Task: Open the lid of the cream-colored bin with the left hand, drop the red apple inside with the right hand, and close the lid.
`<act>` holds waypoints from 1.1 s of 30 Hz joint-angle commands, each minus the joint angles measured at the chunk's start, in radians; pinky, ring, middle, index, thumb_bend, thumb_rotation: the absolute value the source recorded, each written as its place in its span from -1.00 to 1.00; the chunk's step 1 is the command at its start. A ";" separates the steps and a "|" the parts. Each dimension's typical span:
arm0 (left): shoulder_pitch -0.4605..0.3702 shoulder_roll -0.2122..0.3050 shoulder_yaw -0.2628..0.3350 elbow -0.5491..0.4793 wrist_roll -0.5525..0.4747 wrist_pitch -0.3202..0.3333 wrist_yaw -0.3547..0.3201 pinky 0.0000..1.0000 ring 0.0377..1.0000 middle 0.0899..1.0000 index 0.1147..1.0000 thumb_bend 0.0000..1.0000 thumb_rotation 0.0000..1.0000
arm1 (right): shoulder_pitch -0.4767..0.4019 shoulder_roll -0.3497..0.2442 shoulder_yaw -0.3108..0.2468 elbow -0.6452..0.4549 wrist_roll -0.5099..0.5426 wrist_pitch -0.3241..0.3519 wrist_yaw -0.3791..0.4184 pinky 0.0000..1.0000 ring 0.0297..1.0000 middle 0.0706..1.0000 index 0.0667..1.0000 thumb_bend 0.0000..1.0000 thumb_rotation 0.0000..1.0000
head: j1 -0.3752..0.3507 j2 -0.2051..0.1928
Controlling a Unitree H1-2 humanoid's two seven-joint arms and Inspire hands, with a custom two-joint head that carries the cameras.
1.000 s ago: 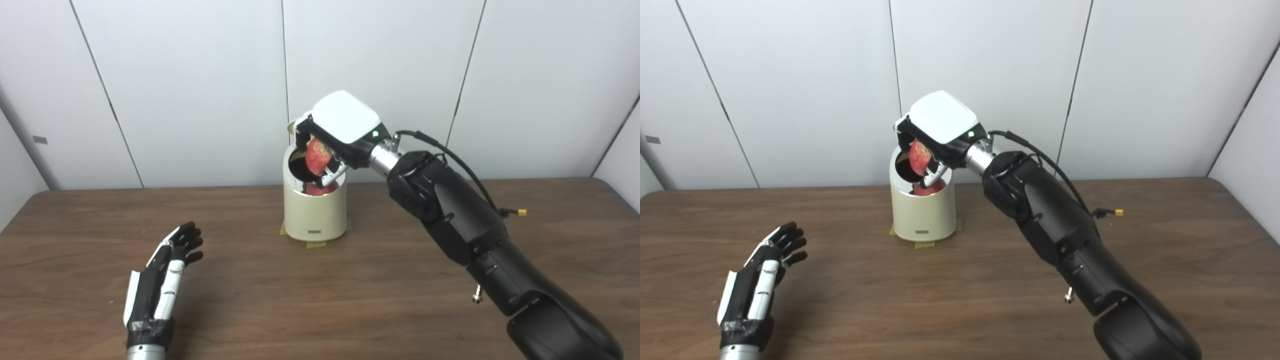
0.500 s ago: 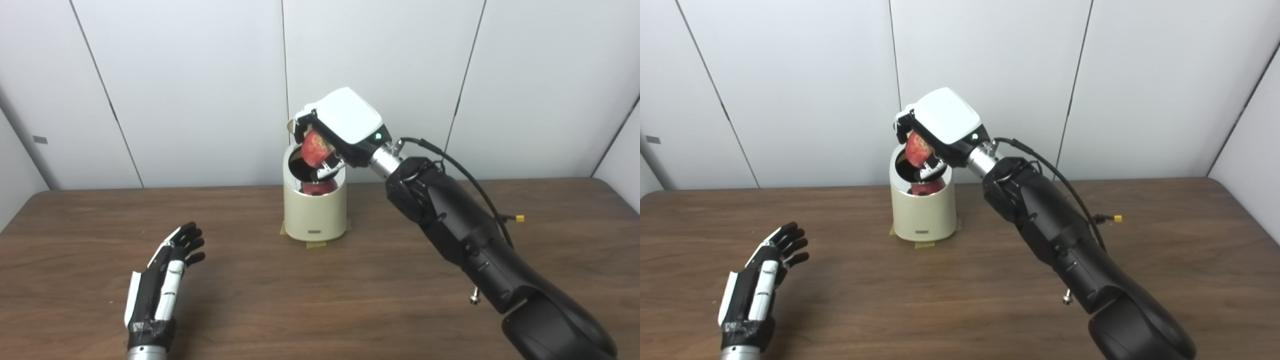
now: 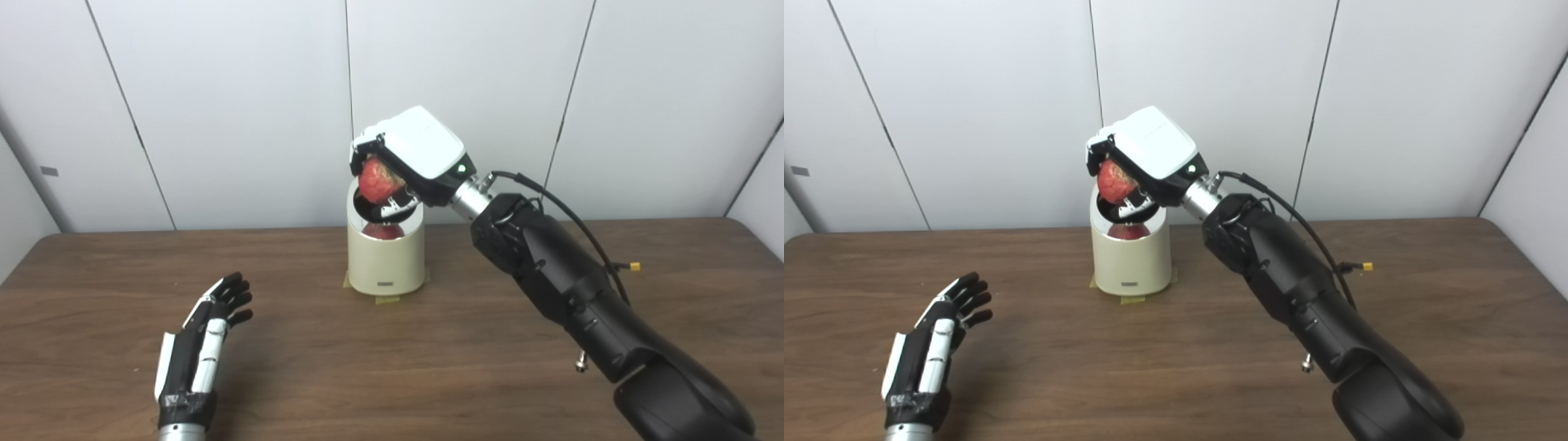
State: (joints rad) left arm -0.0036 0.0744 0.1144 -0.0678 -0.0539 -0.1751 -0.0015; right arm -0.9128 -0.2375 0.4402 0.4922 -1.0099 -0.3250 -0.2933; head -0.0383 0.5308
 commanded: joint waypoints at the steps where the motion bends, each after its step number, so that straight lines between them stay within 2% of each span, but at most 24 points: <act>1: 0.001 -0.001 -0.003 -0.011 -0.008 -0.015 -0.002 0.53 0.62 0.63 0.64 0.09 0.64 | -0.051 -0.023 -0.006 -0.038 0.001 -0.002 -0.024 -0.12 0.02 0.10 -0.11 0.05 -0.76 | -0.001 0.002; 8: 0.000 -0.002 -0.001 -0.010 -0.002 -0.013 0.003 0.51 0.61 0.62 0.62 0.09 0.63 | -0.053 -0.032 0.004 -0.038 -0.042 0.029 -0.033 -0.11 0.04 0.11 -0.10 0.05 -0.74 | -0.005 0.003; 11: 0.001 -0.002 -0.002 -0.011 -0.003 -0.014 0.001 0.51 0.61 0.61 0.63 0.10 0.64 | -0.049 -0.036 0.003 -0.049 -0.052 0.046 -0.016 -0.06 0.11 0.18 -0.10 0.05 -0.73 | -0.005 0.005; 12: 0.001 -0.002 -0.002 -0.010 -0.006 -0.015 -0.001 0.51 0.61 0.62 0.64 0.09 0.63 | -0.049 -0.037 0.002 -0.052 -0.053 0.049 -0.011 -0.05 0.12 0.20 -0.02 0.51 -0.82 | -0.005 0.005; 13: 0.001 -0.002 -0.002 -0.010 -0.007 -0.015 -0.001 0.52 0.61 0.62 0.64 0.10 0.63 | -0.048 -0.037 0.000 -0.055 -0.051 0.052 -0.004 -0.05 0.14 0.22 0.02 0.75 -0.86 | -0.006 0.006; 14: 0.001 -0.002 -0.002 -0.010 -0.007 -0.014 -0.001 0.52 0.61 0.62 0.63 0.10 0.62 | -0.048 -0.037 -0.001 -0.058 -0.049 0.053 0.002 -0.04 0.15 0.24 0.06 0.90 -0.89 | -0.006 0.006; 15: 0.001 -0.002 -0.002 -0.012 -0.007 -0.011 0.000 0.51 0.61 0.61 0.63 0.10 0.62 | -0.047 -0.038 -0.002 -0.061 -0.048 0.055 0.010 -0.03 0.16 0.25 0.07 0.95 -0.90 | -0.007 0.005; 22: 0.001 -0.005 -0.003 -0.014 -0.003 -0.007 0.002 0.52 0.61 0.61 0.63 0.09 0.61 | -0.040 -0.041 -0.012 -0.078 -0.036 0.070 0.034 -0.01 0.19 0.30 0.13 1.00 -0.88 | -0.003 0.004; 33: 0.001 -0.001 -0.005 -0.009 -0.011 -0.009 -0.007 0.52 0.62 0.62 0.64 0.12 0.62 | -0.036 -0.044 -0.010 -0.062 -0.034 0.044 -0.021 -0.02 0.19 0.29 0.14 1.00 -0.85 | 0.001 0.004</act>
State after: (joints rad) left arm -0.0023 0.0740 0.1146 -0.0695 -0.0563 -0.1735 -0.0053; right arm -0.9024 -0.2652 0.4487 0.4495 -1.0630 -0.2803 -0.2757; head -0.0368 0.5338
